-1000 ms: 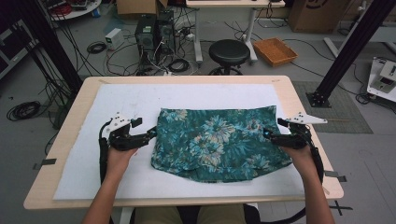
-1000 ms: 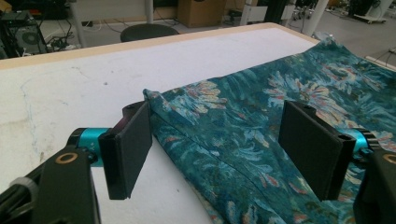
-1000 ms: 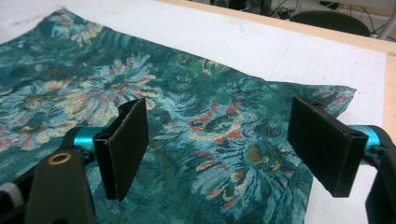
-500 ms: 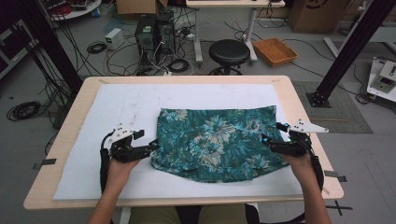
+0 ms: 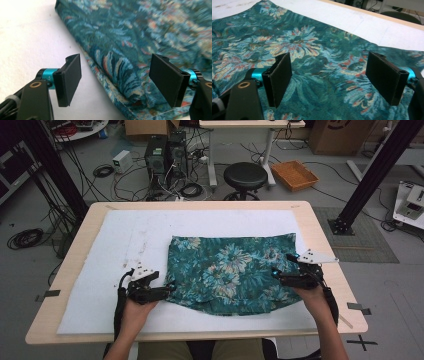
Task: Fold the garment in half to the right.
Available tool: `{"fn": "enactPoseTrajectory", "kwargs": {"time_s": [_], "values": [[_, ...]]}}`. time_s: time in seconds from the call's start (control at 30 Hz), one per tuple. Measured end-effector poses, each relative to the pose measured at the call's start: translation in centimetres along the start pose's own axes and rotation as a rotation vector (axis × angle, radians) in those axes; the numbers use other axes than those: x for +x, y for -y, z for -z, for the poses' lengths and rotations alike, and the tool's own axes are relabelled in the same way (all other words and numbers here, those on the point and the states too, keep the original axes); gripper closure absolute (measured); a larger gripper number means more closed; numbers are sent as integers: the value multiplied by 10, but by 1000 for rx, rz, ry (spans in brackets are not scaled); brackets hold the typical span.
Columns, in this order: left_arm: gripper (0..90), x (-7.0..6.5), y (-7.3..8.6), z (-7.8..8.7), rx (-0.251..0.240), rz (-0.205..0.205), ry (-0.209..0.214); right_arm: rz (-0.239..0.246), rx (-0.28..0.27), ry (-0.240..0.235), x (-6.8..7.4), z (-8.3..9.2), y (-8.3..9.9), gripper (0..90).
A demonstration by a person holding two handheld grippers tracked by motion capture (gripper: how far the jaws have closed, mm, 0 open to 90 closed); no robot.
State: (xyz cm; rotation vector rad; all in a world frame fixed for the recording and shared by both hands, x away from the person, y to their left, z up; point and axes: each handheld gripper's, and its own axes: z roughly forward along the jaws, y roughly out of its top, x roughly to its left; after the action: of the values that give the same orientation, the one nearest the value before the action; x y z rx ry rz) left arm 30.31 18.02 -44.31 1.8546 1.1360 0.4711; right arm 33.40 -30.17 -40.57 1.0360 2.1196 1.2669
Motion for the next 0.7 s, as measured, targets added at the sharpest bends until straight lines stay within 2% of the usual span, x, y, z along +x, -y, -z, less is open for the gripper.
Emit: {"fn": "enactPoseTrajectory", "kwargs": {"time_s": [0.13,0.17,0.23,0.47,0.63,0.7], "values": [[276,-6,4,-4,65,-21,-67,18,11,-5,3,-3,0,213],[304,-8,6,-4,71,-16,-72,19,12,-8,3,-4,1,213],[371,-9,8,-5,91,-24,-70,19,16,-9,4,-5,1,213],[609,-18,9,-4,86,-75,-77,32,19,-24,10,-9,-2,213],[701,-18,11,-3,90,-31,-47,49,16,-44,17,-12,-7,213],[757,-18,11,-3,93,-26,-33,49,14,-54,21,-13,-10,213]]}}
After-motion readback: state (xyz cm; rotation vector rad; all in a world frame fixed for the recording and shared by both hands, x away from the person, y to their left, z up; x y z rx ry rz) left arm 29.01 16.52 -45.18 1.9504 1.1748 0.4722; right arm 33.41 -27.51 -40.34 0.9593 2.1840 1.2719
